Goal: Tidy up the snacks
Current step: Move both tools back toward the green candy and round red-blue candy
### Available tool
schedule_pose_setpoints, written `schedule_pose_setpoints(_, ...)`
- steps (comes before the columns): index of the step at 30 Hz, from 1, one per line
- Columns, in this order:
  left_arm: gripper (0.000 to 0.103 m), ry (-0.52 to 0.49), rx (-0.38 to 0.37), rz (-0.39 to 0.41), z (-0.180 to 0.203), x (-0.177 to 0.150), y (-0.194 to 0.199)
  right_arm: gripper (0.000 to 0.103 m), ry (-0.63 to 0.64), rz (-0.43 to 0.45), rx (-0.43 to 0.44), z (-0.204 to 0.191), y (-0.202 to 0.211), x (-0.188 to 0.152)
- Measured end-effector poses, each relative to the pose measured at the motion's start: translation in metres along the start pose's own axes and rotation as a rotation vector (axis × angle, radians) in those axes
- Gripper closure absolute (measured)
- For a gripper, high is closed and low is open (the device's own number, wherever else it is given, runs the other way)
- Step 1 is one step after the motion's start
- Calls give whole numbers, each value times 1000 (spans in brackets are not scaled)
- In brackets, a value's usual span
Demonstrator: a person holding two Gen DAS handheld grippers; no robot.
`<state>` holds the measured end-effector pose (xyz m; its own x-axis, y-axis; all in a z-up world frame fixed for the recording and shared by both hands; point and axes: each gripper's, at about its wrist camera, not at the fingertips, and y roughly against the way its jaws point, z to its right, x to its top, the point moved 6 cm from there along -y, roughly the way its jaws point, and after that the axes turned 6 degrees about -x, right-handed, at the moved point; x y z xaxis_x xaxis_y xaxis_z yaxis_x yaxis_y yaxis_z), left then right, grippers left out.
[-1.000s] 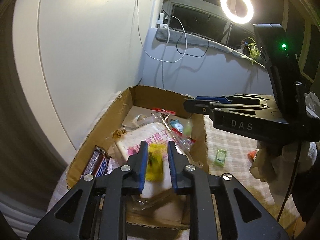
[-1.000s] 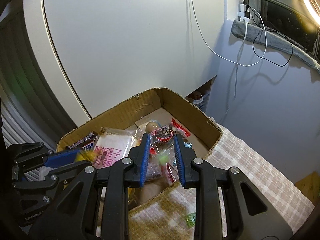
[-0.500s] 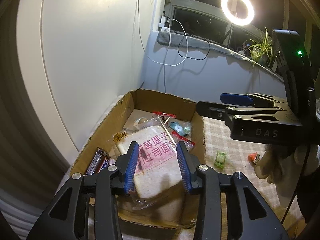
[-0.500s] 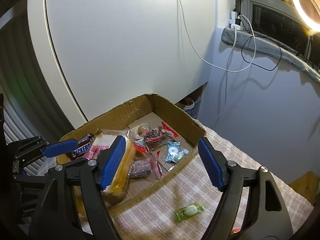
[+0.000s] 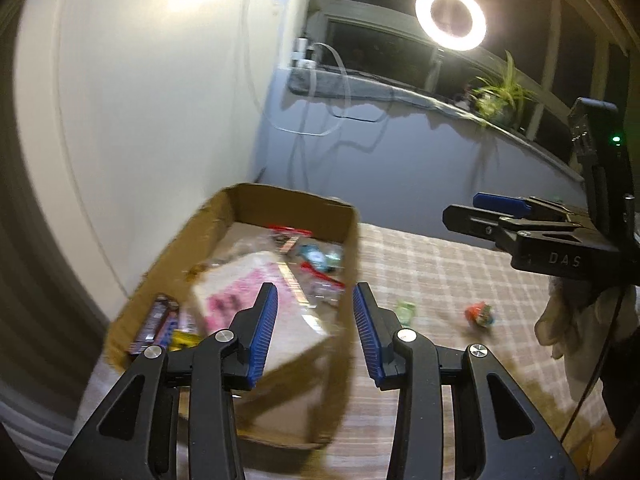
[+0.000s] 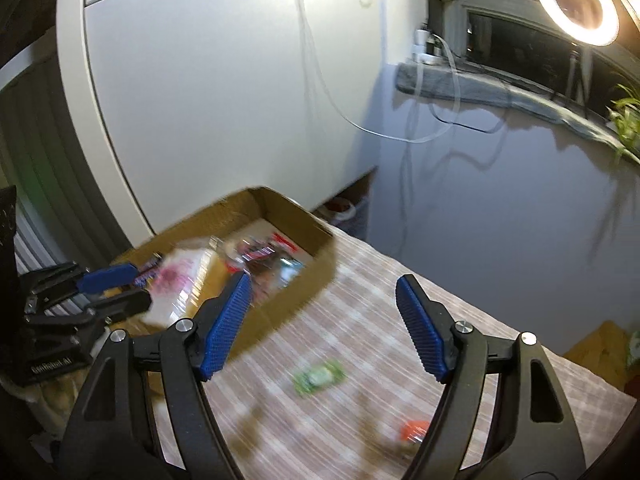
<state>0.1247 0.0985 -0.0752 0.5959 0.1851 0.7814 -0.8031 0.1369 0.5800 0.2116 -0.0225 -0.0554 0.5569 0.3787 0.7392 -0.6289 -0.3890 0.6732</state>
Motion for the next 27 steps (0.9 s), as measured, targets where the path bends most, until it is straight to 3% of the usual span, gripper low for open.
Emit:
schedule_pose_setpoints(8, 65, -80, -95, -56, 53, -8, -21, 26, -50, -75, -72, 56, 17, -43)
schedule_pose_setpoints(15, 65, -88, -171, -147, 84, -23, -54, 26, -88, -152, -86, 79, 14, -83)
schedule_pose_setpoints(27, 69, -115, -135, -287, 97, -40, -116, 46, -157, -252, -35, 90, -12, -132)
